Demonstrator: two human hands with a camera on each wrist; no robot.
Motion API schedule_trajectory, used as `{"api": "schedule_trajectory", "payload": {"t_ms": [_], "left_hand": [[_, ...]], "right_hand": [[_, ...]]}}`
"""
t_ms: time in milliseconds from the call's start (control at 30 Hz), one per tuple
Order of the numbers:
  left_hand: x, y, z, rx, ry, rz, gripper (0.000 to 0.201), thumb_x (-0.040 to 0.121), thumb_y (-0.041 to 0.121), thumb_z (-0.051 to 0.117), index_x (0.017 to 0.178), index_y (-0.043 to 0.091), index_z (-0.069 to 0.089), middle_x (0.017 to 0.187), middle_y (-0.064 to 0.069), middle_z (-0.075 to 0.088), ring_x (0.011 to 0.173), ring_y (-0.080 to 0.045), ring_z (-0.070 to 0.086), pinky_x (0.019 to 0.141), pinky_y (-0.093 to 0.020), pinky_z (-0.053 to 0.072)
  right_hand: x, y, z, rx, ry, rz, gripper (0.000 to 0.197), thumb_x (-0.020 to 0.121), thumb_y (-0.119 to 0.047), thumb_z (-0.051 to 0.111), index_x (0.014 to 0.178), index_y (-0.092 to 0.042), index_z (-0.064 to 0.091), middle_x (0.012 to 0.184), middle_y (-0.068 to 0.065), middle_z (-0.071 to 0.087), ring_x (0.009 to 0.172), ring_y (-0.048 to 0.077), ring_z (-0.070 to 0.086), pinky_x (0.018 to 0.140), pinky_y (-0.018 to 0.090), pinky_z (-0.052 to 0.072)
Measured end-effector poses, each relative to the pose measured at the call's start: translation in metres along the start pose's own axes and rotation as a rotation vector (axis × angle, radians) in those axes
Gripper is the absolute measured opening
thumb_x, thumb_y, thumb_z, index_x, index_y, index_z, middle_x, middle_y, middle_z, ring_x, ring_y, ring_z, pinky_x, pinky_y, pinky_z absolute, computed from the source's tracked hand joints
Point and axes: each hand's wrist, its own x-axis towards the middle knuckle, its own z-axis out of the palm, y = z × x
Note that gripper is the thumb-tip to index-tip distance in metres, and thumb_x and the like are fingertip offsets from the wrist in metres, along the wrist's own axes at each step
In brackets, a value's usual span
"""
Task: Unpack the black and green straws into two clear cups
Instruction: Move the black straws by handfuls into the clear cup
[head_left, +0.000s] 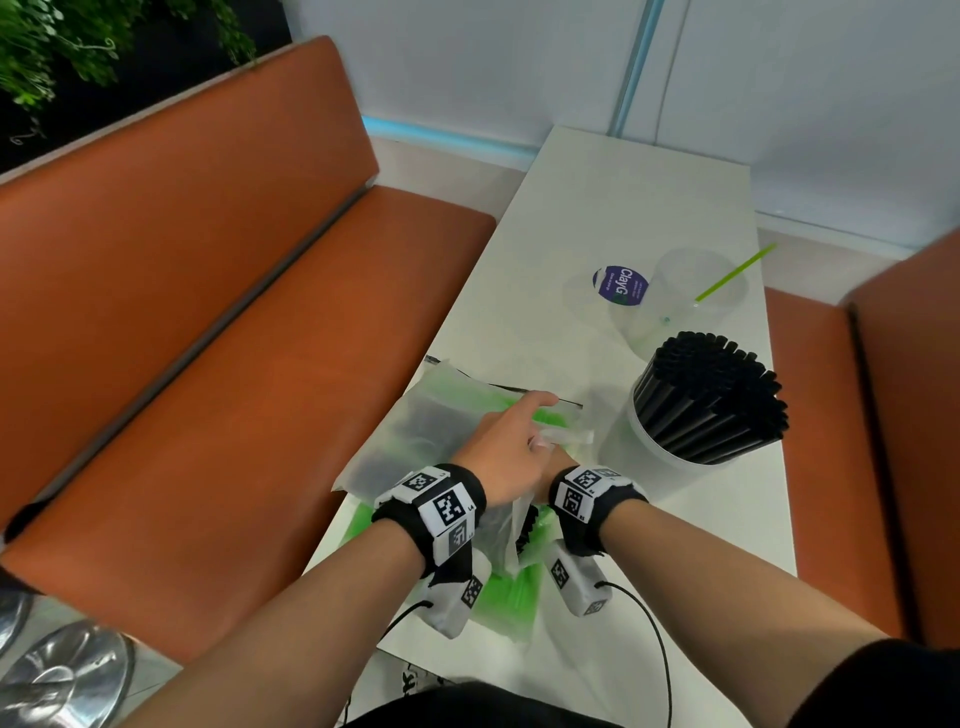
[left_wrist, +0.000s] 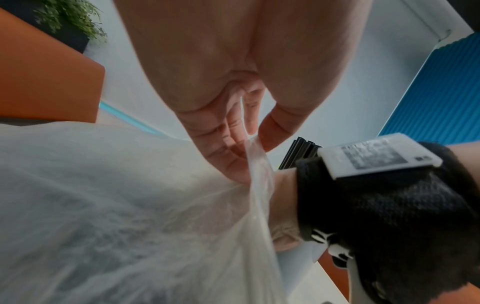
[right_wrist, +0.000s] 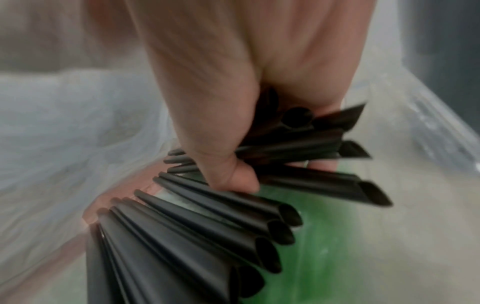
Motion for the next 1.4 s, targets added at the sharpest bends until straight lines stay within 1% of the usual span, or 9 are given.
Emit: {"api": "schedule_trajectory", "payload": {"t_ms": [100,167,367,533,700,967,1167,1333,1400], "left_hand": [[-0.001,0.000,0.001,0.004,0.007,0.006,0.050,0.094,0.014,0.053,0.139,0.033,0.043,0.079,0.007,0.060,0.068,-0.002,0.057,0.063,-0.009,0.040],[-0.001,0.000,0.000,0.002,0.022,0.007,0.050,0.094,0.013,0.053,0.139,0.032,0.044,0.082,0.004,0.062,0.070,-0.005,0.057,0.063,-0.008,0.040],[0.005,0.003,0.000,-0.009,0.088,-0.006,0.048,0.093,0.011,0.053,0.137,0.030,0.047,0.082,0.002,0.063,0.071,-0.009,0.060,0.078,-0.023,0.047],[0.010,0.000,0.000,0.015,0.120,-0.062,0.045,0.094,0.010,0.050,0.135,0.029,0.049,0.088,0.000,0.061,0.084,-0.022,0.064,0.089,-0.041,0.054],[0.019,0.002,0.002,0.048,0.171,-0.097,0.038,0.095,0.009,0.049,0.129,0.024,0.055,0.092,0.000,0.060,0.086,-0.020,0.061,0.086,-0.034,0.053],[0.028,-0.004,0.001,0.021,0.201,-0.125,0.038,0.093,0.005,0.048,0.126,0.022,0.056,0.085,-0.004,0.061,0.074,-0.015,0.058,0.065,-0.024,0.043],[0.025,0.013,0.006,0.049,0.246,-0.145,0.036,0.097,0.026,0.050,0.133,0.023,0.054,0.137,-0.008,0.043,0.117,-0.023,0.051,0.111,-0.036,0.036],[0.025,0.043,0.011,-0.223,0.258,0.040,0.041,0.103,0.040,0.038,0.141,0.029,0.050,0.148,0.004,0.046,0.135,-0.011,0.040,0.115,-0.029,0.025],[0.027,0.055,0.016,-0.253,0.208,0.054,0.038,0.102,0.037,0.042,0.138,0.031,0.052,0.140,0.003,0.055,0.130,-0.018,0.050,0.115,-0.039,0.033]], "right_hand": [[0.005,0.008,0.006,-0.019,0.041,-0.030,0.041,0.090,-0.016,0.065,0.130,-0.010,0.056,0.124,0.003,0.063,0.104,0.011,0.060,0.068,0.002,0.036],[0.003,0.007,0.003,-0.059,0.046,-0.011,0.041,0.088,-0.019,0.066,0.128,-0.011,0.057,0.127,0.008,0.062,0.117,0.023,0.059,0.085,0.021,0.044],[-0.019,-0.014,-0.019,-0.292,-0.012,-0.217,0.022,0.091,-0.007,0.045,0.108,-0.002,0.058,0.096,0.020,0.064,0.091,0.032,0.060,0.069,0.029,0.038],[-0.033,-0.007,-0.037,-0.332,-0.133,-0.093,0.013,0.084,-0.005,0.052,0.090,-0.002,0.064,0.082,0.013,0.072,0.070,0.024,0.072,0.061,0.034,0.060],[-0.051,0.022,-0.049,-0.392,0.019,-0.061,0.018,0.081,-0.019,0.068,0.096,-0.014,0.060,0.089,0.007,0.064,0.079,0.026,0.065,0.067,0.033,0.053],[-0.103,0.114,-0.051,-0.076,0.082,0.076,0.018,0.075,-0.024,0.076,0.079,-0.020,0.058,0.070,-0.004,0.065,0.051,0.009,0.063,0.053,0.024,0.054],[-0.128,0.138,-0.052,0.098,0.194,0.093,0.019,0.074,-0.025,0.076,0.075,-0.031,0.058,0.066,-0.009,0.066,0.052,0.004,0.065,0.049,0.013,0.045],[-0.126,0.108,-0.056,0.184,0.256,-0.011,0.019,0.073,-0.025,0.074,0.073,-0.031,0.057,0.060,-0.009,0.065,0.051,0.002,0.062,0.048,0.009,0.041],[-0.123,0.094,-0.057,0.160,0.241,-0.059,0.018,0.073,-0.020,0.072,0.076,-0.028,0.055,0.059,-0.007,0.063,0.044,-0.001,0.056,0.042,0.011,0.039]]}}
